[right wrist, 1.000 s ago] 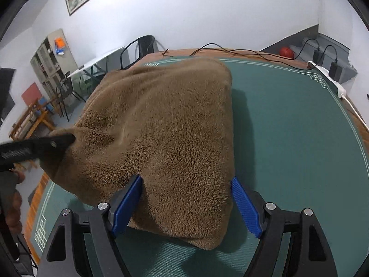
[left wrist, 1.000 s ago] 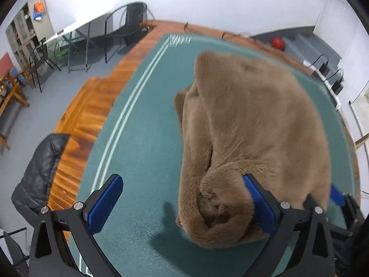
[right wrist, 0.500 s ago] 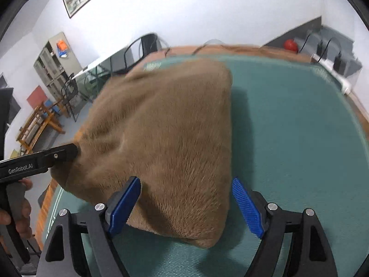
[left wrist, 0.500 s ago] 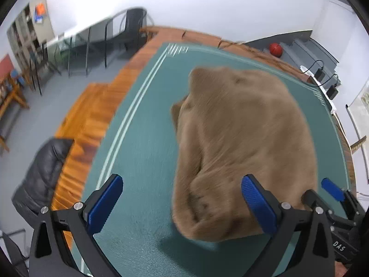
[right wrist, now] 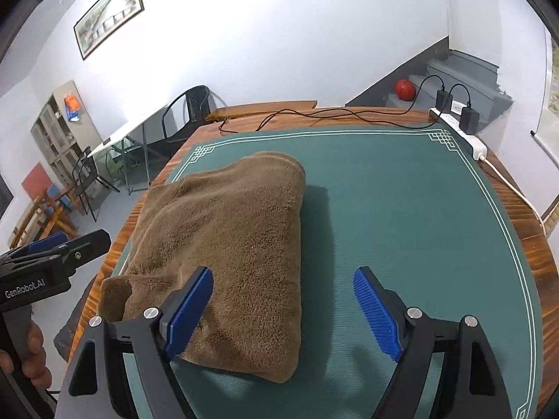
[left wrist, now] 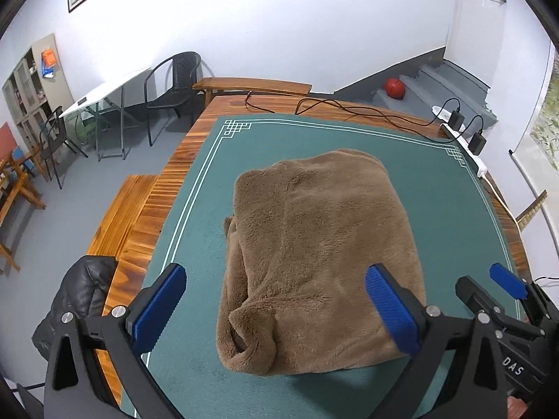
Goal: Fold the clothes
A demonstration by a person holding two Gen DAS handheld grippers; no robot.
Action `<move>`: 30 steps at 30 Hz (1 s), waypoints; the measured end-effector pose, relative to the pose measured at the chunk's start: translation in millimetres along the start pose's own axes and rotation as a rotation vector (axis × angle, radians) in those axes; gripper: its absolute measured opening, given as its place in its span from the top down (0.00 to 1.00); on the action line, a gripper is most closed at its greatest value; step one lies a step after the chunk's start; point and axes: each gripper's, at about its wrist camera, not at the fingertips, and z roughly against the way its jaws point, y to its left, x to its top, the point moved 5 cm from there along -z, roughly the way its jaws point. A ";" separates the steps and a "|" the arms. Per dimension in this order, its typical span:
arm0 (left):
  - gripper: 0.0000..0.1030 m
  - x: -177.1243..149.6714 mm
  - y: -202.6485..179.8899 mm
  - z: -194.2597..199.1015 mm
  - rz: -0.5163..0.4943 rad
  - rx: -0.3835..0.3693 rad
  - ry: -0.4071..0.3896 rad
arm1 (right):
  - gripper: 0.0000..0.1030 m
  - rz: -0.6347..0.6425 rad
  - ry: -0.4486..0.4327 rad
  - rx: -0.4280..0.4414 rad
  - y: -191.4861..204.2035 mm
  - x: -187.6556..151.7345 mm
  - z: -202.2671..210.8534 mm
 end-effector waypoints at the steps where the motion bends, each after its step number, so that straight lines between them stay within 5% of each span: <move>1: 0.00 -1.0 -0.2 1.2 0.000 0.003 -0.002 | 0.18 0.002 -0.002 -0.001 0.7 0.0 0.8; 30: 0.00 -1.3 -8.8 7.8 -0.002 0.023 -0.006 | 0.18 -0.005 0.008 0.027 0.4 2.3 5.4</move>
